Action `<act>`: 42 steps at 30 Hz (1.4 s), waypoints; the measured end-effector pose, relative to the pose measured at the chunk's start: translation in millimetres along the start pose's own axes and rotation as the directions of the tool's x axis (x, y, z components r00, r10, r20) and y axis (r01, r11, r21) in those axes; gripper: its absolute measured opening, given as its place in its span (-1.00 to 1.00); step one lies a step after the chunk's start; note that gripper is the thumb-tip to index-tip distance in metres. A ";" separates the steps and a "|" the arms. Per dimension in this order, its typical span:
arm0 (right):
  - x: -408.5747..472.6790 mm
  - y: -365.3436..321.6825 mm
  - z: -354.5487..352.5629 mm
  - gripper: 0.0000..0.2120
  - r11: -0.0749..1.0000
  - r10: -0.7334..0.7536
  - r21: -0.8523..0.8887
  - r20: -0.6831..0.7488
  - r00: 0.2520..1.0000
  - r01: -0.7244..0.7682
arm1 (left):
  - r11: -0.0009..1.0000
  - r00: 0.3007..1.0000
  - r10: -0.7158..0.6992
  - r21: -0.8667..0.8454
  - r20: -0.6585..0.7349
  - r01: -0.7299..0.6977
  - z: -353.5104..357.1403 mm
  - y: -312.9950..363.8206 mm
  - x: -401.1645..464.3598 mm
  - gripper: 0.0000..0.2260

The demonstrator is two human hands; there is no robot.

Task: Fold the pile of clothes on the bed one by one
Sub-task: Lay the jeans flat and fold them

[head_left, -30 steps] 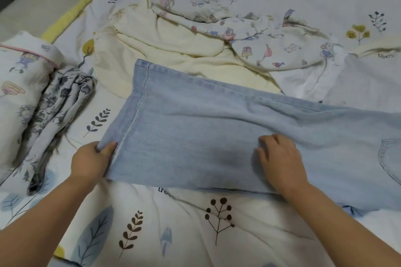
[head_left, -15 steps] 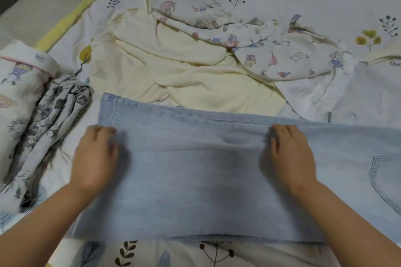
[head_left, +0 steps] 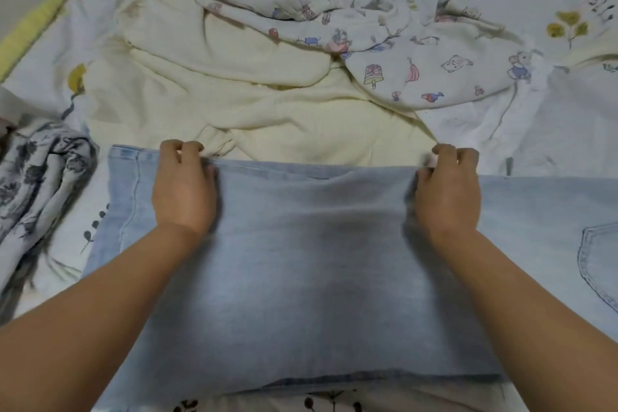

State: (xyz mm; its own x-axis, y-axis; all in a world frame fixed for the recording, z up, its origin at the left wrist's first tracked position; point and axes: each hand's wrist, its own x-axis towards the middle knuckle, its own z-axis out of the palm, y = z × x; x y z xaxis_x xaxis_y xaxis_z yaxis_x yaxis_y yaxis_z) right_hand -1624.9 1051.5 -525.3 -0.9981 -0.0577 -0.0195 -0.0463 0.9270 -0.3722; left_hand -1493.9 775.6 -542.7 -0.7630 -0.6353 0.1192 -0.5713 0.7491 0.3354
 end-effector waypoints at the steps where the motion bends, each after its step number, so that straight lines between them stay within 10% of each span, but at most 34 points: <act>1: -9.0 -4.7 0.6 -0.62 1.000 -0.004 0.007 -0.018 1.000 0.004 | 0.998 0.997 0.063 0.000 -0.033 -0.063 1.7 2.2 -5.6 -0.72; 5: -54.7 -15.5 12.1 -0.42 0.967 -0.208 -0.123 0.128 0.970 0.223 | 0.897 0.909 0.401 0.154 0.114 -0.415 11.9 0.6 -21.1 -0.70; 8: -62.4 -8.7 24.2 -0.45 0.951 -0.200 -0.179 0.272 0.941 0.253 | 0.925 0.935 0.309 0.174 0.176 -0.338 12.4 -4.0 -3.3 -0.82; 14: -24.7 1.8 16.3 -0.66 0.992 -0.093 -0.086 0.041 0.995 0.096 | 0.905 0.906 0.351 0.163 0.236 -0.393 8.4 -7.8 16.2 -0.88; 18: -5.9 1.1 11.1 -0.88 0.997 -0.040 0.067 0.005 0.999 0.039 | 0.997 0.996 0.069 0.040 0.057 -0.071 3.8 -1.3 16.2 -0.87; 20: -11.7 -10.5 11.1 -0.81 0.974 0.052 0.223 -0.040 0.998 -0.042 | 0.998 0.999 0.028 -0.059 0.015 -0.028 5.3 8.2 8.2 -0.79; 23: -49.5 -17.8 25.4 -0.50 0.997 -0.069 0.017 -0.082 0.994 0.071 | 0.972 0.982 0.186 -0.145 -0.022 -0.187 8.5 29.2 -20.1 -0.57; 26: -92.0 -11.2 42.4 -0.28 0.971 -0.097 -0.196 0.191 0.977 0.135 | 0.907 0.881 0.406 0.013 0.244 -0.422 20.1 36.1 -53.1 -0.43; 29: -101.6 10.1 63.2 -0.30 0.942 -0.027 -0.291 0.428 0.903 0.167 | 0.869 0.761 0.277 0.185 0.587 -0.460 39.6 21.8 -62.5 -0.31; 33: -97.0 12.0 55.2 -0.28 0.951 -0.093 -0.225 0.443 0.892 0.210 | 0.895 0.798 0.188 0.235 0.572 -0.380 46.6 25.3 -65.1 -0.30; 37: -122.7 26.8 33.3 -0.26 0.956 -0.164 -0.217 0.159 0.974 0.197 | 0.889 0.837 0.375 0.100 0.398 -0.447 32.5 52.9 -92.3 -0.36; 42: -161.4 66.4 31.4 -0.34 0.954 0.000 -0.274 0.408 0.913 0.122 | 0.830 0.714 0.387 0.117 0.584 -0.545 32.4 58.3 -140.4 -0.36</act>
State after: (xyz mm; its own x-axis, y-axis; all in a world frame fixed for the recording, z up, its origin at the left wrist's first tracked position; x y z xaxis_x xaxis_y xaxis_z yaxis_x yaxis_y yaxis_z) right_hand -1465.7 1110.7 -576.0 -0.8954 -0.2033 -0.3963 -0.1764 0.9788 -0.1037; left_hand -1429.9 914.5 -570.2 -0.9422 -0.0544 -0.3306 -0.0938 0.9901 0.1046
